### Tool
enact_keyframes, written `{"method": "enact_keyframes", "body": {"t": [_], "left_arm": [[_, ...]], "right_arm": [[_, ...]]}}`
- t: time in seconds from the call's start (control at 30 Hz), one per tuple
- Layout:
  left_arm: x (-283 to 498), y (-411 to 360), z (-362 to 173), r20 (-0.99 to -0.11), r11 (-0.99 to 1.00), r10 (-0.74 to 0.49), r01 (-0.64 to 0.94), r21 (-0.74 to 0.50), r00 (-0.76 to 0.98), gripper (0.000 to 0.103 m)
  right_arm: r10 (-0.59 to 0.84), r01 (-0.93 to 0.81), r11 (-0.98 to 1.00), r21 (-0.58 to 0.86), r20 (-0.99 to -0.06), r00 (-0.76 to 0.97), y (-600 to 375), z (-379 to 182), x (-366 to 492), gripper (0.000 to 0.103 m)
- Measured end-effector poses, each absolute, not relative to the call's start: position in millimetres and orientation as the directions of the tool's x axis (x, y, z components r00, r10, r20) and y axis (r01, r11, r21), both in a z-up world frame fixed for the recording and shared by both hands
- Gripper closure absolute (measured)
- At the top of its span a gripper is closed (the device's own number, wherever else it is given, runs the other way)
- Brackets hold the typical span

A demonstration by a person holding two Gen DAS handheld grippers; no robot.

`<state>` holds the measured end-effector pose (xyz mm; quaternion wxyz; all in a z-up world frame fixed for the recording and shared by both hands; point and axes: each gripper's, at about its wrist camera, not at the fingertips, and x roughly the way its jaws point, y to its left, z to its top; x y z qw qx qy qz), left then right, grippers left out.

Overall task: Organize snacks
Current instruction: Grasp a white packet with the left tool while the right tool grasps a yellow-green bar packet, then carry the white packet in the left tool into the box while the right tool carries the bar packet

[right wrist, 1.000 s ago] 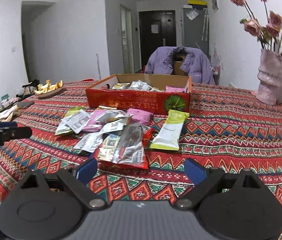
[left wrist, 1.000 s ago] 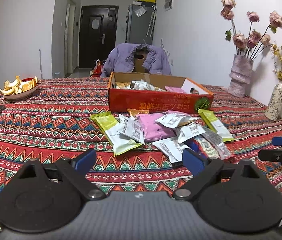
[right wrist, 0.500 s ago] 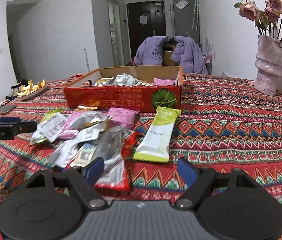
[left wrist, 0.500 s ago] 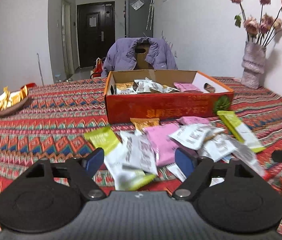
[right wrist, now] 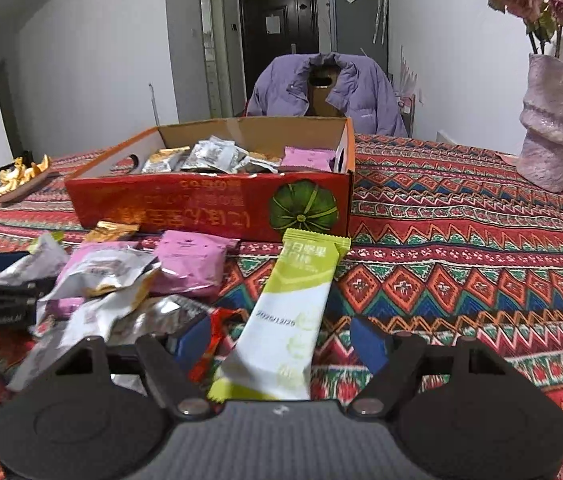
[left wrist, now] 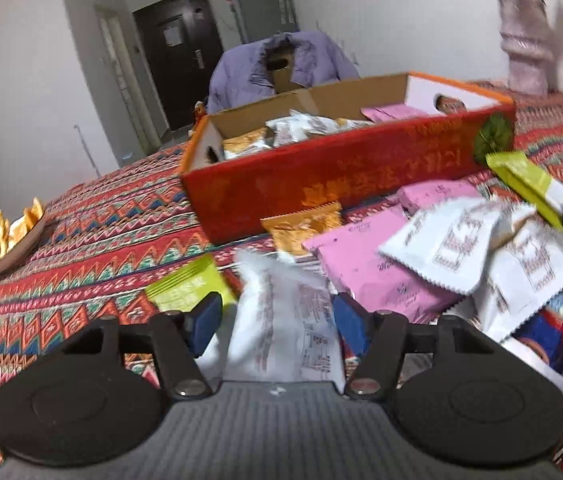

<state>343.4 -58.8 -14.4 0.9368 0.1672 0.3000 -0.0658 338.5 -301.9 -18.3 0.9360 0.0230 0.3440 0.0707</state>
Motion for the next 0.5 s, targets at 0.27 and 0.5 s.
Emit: {"method": "enact_keyframes", "body": {"t": [0.27,0.5], "left_arm": [[333.9,-69.4,-15.5,-0.573,0.915,-0.009,0.238,0.325,0.819,0.054],[316.4,-60.3,1.8,-0.568,0.943,-0.038,0.218,0.252,0.822,0.056]], "right_arm": [[0.124,-0.090,0.992,0.086,-0.651,0.749,-306.4,-30.2,361.5,0.046],[0.115,-0.087,0.993,0.074,-0.649,0.752,-305.0,-30.7,355.0,0.065]]}}
